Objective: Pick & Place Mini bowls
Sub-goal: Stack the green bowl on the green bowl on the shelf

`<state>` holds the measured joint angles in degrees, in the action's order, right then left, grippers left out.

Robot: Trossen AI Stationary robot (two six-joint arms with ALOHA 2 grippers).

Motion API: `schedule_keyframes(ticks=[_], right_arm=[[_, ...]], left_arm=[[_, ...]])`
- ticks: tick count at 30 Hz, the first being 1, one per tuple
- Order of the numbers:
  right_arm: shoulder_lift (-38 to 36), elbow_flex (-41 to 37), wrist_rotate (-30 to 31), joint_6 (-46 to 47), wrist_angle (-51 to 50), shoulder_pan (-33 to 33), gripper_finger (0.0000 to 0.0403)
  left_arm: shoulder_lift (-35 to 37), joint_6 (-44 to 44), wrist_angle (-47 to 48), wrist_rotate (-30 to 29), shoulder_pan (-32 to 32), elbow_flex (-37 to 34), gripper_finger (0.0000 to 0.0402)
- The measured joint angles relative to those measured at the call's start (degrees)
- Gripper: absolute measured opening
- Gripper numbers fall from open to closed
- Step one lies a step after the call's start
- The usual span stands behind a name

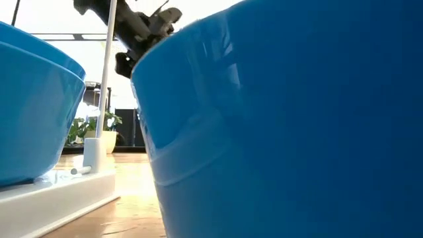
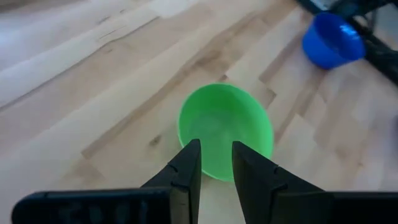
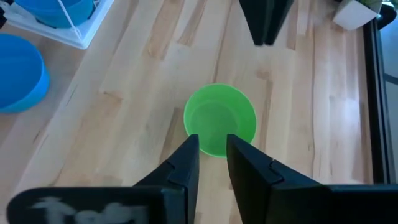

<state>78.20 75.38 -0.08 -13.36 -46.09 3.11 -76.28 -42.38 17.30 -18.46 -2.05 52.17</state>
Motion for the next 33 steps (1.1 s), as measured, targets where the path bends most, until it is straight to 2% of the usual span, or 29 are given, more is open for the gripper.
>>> schedule_keyframes(ticks=[7,21,33], right_arm=[[-0.24,-0.18,0.0,0.93,-0.04,0.0,0.0074],[-0.24,-0.18,0.0,-0.33,-0.02,0.0,0.0081],[-0.2,-0.18,0.02,-0.35,-0.02,0.0,0.0069]], left_arm=[[-5.91,-1.33,-0.22,2.49,2.45,1.84,0.0082],[-19.59,-2.53,-0.16,2.58,2.8,6.83,0.0082],[-21.78,-2.49,-0.27,2.01,3.24,7.7,0.0082]])
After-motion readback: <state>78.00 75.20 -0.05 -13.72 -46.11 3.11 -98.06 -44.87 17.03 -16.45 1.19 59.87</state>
